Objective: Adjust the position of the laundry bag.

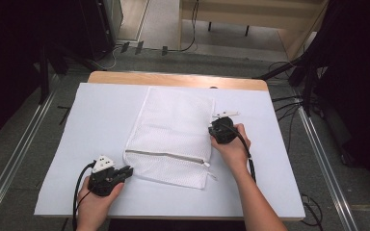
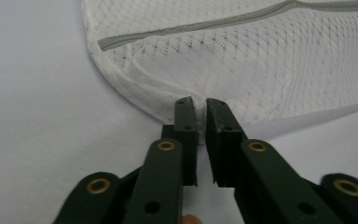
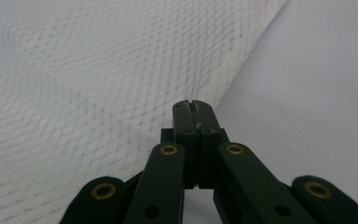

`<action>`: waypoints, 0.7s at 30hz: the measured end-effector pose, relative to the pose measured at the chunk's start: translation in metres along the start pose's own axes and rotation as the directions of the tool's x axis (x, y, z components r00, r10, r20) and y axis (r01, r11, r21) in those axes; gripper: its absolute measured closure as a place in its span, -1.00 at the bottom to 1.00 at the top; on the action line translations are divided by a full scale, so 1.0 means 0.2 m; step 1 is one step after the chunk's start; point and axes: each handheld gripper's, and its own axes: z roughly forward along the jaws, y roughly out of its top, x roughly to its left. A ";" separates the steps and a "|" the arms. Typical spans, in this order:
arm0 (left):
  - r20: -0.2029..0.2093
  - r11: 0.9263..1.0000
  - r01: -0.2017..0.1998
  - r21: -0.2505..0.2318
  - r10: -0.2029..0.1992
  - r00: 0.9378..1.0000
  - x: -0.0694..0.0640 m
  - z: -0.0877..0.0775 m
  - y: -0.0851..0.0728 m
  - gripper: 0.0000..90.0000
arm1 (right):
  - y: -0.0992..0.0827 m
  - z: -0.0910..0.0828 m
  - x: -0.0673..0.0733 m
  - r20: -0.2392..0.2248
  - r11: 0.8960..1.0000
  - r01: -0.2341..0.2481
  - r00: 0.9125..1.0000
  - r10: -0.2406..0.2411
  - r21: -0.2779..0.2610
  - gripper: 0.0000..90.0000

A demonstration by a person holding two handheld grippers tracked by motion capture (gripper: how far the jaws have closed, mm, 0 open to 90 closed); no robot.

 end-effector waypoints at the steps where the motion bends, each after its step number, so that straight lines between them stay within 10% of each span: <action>1: 0.008 1.000 -0.003 0.006 0.003 1.000 -0.01 0.00 0.00 0.95 | 0.00 0.00 0.00 -0.001 1.000 0.001 1.000 -0.001 0.001 1.00; 21: 0.181 0.998 -0.057 0.034 0.050 0.982 -0.11 -0.03 -0.05 0.87 | -0.03 -0.01 -0.05 -0.008 0.999 0.045 0.999 -0.045 -0.007 0.99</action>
